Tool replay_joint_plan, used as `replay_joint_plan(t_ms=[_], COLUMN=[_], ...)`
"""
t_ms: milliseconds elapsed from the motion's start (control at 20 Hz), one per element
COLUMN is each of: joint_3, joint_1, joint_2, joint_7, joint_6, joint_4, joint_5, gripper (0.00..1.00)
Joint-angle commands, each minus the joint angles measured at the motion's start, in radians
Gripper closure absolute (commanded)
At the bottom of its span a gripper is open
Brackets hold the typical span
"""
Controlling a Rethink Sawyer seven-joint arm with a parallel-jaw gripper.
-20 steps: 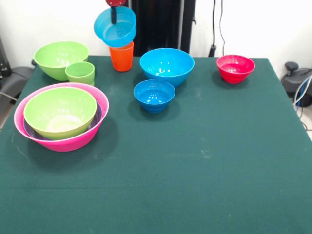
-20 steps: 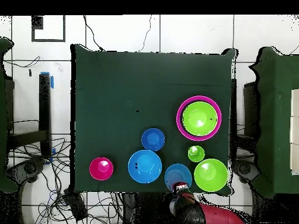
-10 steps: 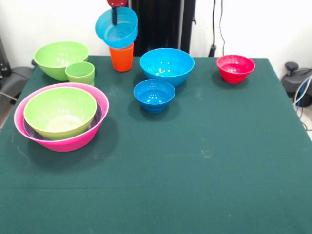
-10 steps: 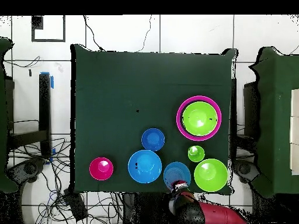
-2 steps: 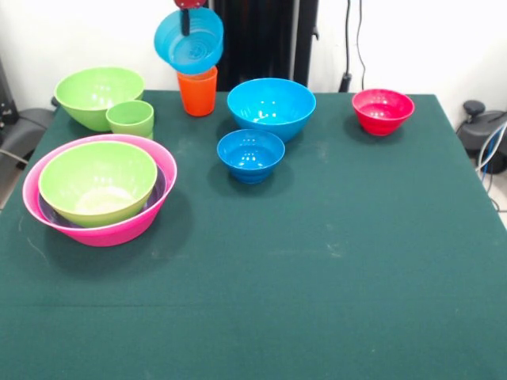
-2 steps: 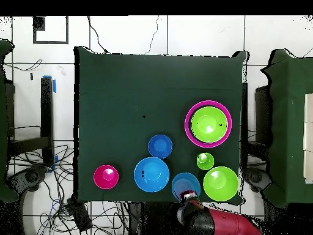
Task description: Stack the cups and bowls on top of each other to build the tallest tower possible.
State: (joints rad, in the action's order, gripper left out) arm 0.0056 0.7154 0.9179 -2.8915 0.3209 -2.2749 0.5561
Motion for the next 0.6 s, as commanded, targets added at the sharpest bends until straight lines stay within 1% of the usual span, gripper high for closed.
replay_joint_plan(t_ms=[50,250,300,400,500,600], joint_3=[0.009,-0.023,-0.040,-0.008,-0.038,-0.043], joint_1=[-0.070,-0.113,-0.135,-0.098,-0.121,-0.119], joint_2=[-0.044,-0.072,-0.091,-0.102,-0.122,-0.139], joint_7=[0.086,0.037,0.010,0.036,0.020,0.025], joint_6=[0.066,0.052,0.038,0.041,0.021,0.005], joint_4=[0.095,0.123,0.137,0.119,0.140,0.149], joint_5=[0.085,0.096,0.100,0.062,0.081,0.084], gripper=[1.00,1.00,1.00,1.00,1.00,1.00])
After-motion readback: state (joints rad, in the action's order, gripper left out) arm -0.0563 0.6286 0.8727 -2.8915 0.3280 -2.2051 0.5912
